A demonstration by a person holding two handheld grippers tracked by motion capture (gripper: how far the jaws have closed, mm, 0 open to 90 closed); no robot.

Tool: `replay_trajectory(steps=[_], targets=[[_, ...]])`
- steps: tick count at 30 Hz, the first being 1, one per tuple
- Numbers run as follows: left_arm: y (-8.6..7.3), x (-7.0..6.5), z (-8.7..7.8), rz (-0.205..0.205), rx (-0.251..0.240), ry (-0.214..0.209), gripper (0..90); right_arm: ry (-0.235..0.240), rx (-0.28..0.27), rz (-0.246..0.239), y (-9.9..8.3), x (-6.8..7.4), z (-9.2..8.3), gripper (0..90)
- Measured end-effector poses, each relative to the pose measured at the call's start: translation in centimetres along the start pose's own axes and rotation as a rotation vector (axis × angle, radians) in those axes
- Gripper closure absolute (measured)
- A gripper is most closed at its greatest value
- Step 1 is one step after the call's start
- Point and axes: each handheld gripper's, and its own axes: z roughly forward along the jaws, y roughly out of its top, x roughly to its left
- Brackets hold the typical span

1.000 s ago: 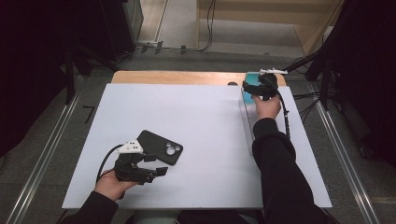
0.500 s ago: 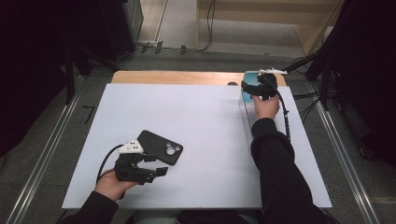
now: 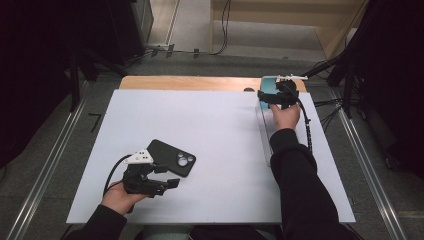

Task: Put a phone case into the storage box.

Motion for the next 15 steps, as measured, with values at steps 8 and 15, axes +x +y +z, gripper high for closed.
replay_trajectory(steps=[8,15], targets=[[0.2,0.1,-0.1,-0.008,0.002,0.0,28.1,0.06,0.024,-0.001,0.3,0.1,-2.1,0.7],[0.4,0.3,-0.1,-0.025,0.003,-0.003,28.0,0.098,0.063,-0.029,-0.4,0.9,-4.2,0.8]])
